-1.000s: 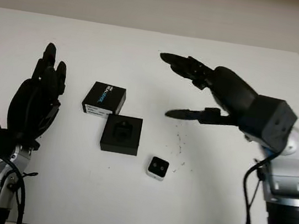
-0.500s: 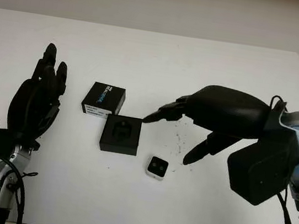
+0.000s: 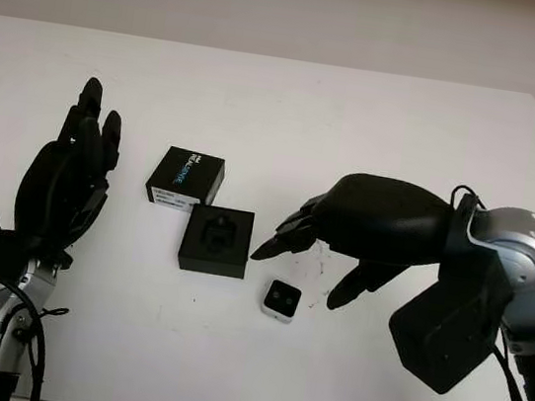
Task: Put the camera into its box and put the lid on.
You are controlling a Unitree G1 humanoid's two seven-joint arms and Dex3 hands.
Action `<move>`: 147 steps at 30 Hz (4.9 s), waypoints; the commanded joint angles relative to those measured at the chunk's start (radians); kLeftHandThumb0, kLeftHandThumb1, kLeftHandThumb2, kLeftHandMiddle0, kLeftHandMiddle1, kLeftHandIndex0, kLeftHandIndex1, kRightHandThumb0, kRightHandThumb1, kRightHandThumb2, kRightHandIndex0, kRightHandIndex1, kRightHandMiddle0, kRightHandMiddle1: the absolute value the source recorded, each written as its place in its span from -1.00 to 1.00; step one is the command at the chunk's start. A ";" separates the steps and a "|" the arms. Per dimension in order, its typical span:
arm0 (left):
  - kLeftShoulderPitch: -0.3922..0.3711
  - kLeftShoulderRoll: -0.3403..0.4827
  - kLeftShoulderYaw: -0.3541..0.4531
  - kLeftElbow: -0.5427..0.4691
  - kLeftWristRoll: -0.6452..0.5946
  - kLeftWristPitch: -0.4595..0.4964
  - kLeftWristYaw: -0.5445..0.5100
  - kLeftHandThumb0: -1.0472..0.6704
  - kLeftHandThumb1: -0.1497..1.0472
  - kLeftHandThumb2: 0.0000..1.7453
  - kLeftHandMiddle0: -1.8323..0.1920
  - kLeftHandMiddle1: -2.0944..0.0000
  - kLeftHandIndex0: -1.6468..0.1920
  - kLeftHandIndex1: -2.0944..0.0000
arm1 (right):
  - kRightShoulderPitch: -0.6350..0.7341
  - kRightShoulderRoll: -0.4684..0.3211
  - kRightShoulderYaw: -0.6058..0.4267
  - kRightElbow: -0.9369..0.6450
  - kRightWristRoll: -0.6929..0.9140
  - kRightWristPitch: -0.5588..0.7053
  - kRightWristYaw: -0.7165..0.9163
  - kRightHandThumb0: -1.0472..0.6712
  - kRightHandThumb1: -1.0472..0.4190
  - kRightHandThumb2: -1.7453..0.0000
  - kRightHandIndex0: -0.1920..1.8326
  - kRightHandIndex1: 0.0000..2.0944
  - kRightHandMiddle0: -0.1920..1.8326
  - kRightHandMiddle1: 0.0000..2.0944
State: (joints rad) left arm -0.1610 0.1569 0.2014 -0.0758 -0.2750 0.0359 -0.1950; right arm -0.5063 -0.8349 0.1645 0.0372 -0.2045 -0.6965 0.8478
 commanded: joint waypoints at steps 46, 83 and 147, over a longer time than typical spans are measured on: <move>0.004 0.002 0.003 -0.029 0.007 -0.001 0.011 -0.69 1.00 -0.29 1.00 1.00 1.00 1.00 | 0.000 0.043 0.108 0.259 -0.142 -0.238 -0.175 -0.24 -0.69 0.94 -0.28 -0.65 -0.49 -0.26; -0.004 -0.002 -0.004 -0.030 0.017 0.000 0.038 -0.70 1.00 -0.31 1.00 1.00 1.00 1.00 | -0.065 0.086 0.153 0.461 -0.301 -0.392 -0.362 -0.22 -0.75 0.94 -0.39 -0.30 -0.36 -0.21; -0.011 0.003 0.004 -0.028 0.018 0.004 0.049 -0.69 1.00 -0.41 1.00 1.00 1.00 1.00 | -0.043 0.177 0.117 0.467 0.071 0.054 -0.134 -0.18 -0.89 0.93 -0.48 -0.75 -0.45 0.41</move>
State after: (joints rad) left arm -0.1627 0.1554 0.2090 -0.0962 -0.2629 0.0415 -0.1450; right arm -0.5593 -0.6616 0.2977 0.5145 -0.1416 -0.6670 0.7076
